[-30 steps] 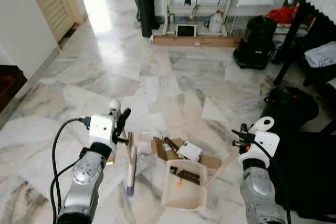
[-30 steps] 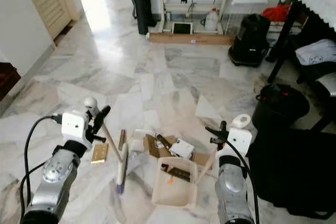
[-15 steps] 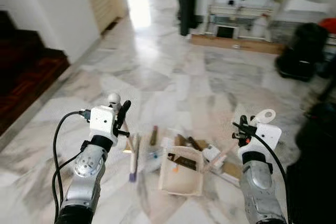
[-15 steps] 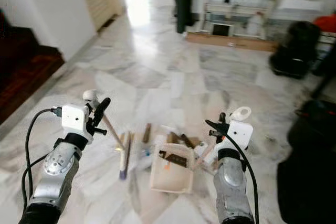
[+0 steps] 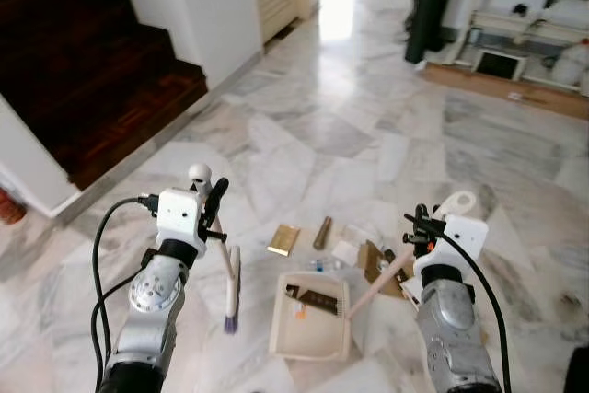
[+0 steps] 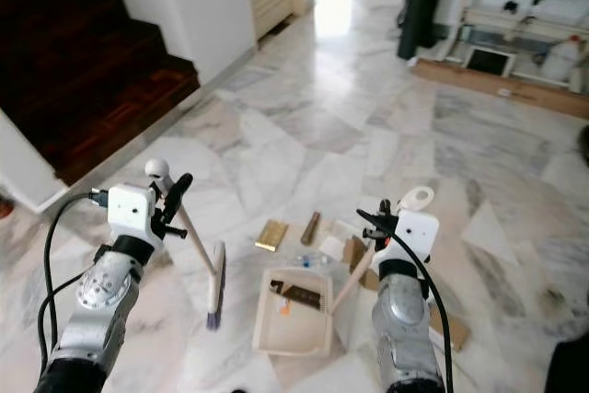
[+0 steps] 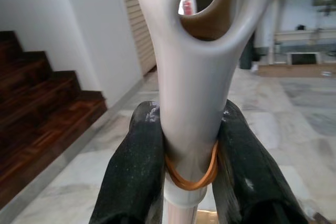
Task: Sweep floor
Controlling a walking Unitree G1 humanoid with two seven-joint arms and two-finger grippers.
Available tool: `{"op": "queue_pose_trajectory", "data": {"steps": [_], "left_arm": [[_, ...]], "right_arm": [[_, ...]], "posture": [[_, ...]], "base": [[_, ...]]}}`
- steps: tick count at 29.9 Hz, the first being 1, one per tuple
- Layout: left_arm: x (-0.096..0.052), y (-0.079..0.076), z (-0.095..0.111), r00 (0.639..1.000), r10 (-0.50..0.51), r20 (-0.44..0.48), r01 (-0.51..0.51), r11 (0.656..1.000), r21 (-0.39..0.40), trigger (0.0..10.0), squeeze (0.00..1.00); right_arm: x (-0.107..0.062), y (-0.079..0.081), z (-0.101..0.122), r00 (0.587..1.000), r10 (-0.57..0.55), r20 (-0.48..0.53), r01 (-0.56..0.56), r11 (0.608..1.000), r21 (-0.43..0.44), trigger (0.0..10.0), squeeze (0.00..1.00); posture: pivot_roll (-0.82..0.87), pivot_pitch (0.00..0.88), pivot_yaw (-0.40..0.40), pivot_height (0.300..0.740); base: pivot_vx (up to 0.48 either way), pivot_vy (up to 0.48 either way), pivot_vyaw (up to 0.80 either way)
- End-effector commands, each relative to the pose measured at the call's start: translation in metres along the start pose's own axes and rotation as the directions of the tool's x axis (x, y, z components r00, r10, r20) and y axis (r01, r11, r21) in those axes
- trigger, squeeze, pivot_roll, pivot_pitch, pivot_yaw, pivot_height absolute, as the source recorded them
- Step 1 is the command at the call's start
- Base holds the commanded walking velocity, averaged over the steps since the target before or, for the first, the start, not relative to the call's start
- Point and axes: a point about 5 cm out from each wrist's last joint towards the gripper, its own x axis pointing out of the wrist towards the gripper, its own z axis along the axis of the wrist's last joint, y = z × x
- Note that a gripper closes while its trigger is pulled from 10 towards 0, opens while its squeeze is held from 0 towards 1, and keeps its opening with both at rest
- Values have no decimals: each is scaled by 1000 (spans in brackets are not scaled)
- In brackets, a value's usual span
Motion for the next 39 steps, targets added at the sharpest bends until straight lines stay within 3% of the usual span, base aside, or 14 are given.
{"op": "queue_pose_trajectory", "data": {"steps": [1, 39], "left_arm": [[2, 2, 8, 999, 7, 32, -7, 1000, 22, 10000, 0], [1, 5, 2, 999, 38, -16, -39, 999, -20, 10000, 0]], "right_arm": [[3, 5, 12, 999, 15, 48, -16, 1000, 22, 10000, 0], [3, 14, 13, 998, 45, 39, -47, 998, 33, 10000, 0]], "posture": [[40, 41, 51, 740], [27, 13, 69, 740]], "base": [[0, 0, 800], [0, 0, 800]]}}
